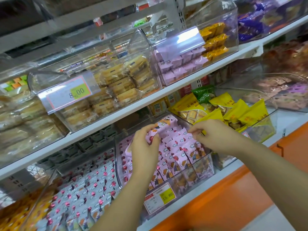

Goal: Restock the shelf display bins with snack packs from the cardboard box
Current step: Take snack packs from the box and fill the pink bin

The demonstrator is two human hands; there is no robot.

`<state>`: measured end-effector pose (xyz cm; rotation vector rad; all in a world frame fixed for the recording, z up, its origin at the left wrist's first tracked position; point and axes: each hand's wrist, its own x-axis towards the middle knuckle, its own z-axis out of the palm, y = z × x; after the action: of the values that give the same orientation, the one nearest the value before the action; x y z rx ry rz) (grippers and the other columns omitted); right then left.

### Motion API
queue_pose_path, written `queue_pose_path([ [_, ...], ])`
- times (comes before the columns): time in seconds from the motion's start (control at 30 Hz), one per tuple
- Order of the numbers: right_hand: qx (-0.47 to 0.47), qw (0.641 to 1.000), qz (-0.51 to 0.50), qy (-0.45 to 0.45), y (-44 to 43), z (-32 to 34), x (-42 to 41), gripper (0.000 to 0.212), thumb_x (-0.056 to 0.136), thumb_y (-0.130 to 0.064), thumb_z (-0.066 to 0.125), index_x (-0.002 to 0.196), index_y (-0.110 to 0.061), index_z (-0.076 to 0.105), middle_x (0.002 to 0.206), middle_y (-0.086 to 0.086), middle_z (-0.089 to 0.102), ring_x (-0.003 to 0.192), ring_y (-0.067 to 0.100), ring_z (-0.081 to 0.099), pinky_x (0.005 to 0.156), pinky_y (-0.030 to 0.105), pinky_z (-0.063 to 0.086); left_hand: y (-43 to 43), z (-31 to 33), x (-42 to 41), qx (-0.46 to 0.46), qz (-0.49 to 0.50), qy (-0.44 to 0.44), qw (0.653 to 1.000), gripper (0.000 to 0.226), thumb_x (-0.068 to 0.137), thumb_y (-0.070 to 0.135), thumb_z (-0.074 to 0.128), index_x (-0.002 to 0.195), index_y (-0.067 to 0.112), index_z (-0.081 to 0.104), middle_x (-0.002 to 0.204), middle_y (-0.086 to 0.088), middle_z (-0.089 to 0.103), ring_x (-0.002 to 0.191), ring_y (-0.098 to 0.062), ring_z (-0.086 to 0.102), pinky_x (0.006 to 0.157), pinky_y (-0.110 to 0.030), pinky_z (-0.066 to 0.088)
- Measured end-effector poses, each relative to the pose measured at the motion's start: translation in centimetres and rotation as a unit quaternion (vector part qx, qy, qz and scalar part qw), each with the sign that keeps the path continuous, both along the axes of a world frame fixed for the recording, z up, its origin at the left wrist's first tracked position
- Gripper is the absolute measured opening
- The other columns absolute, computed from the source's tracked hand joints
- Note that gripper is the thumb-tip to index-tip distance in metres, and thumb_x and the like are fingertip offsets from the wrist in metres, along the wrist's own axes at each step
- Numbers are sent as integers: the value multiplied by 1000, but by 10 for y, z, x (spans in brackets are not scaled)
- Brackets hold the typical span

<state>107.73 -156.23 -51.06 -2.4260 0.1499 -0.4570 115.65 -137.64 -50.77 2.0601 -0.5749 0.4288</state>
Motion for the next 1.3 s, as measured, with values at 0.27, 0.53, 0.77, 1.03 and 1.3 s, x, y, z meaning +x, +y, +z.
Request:
queue_pose_path([
  [0.27,-35,999,14,38,27,1,-1,27,96,-46,44,99,-28,64,88,-5,63,91,22,57,71,32,46,36,2,-37,-49,11,-61,997,22,94,23,56,86,44,55,102,24,52,98,2,56,84,-19,47],
  [0.53,-126,988,71,59,44,-1,3,24,88,-40,62,112,-37,64,124,-7,56,127,16,40,97,38,44,69,1,-55,29,-45,-110,992,40,90,21,62,108,49,40,122,26,43,112,18,39,80,4,32],
  [0.77,-103,988,74,88,38,-8,9,22,91,-26,56,107,-37,67,125,-2,59,98,20,63,89,40,49,51,-3,-46,46,-62,-79,994,47,92,35,58,119,61,29,122,54,26,121,11,38,96,-8,36],
  [1.03,-84,989,84,91,33,-11,13,24,93,-25,56,114,-30,65,131,-2,57,110,17,57,93,37,48,43,-15,-40,15,-78,-197,977,23,86,26,48,106,35,51,113,19,49,108,6,47,91,-5,32],
  [1.3,-85,988,84,94,35,-7,8,28,94,-22,54,120,-29,63,136,-1,54,120,16,51,98,34,44,33,-22,-34,16,-80,-235,969,22,88,21,51,107,18,63,111,8,46,103,9,44,78,2,34],
])
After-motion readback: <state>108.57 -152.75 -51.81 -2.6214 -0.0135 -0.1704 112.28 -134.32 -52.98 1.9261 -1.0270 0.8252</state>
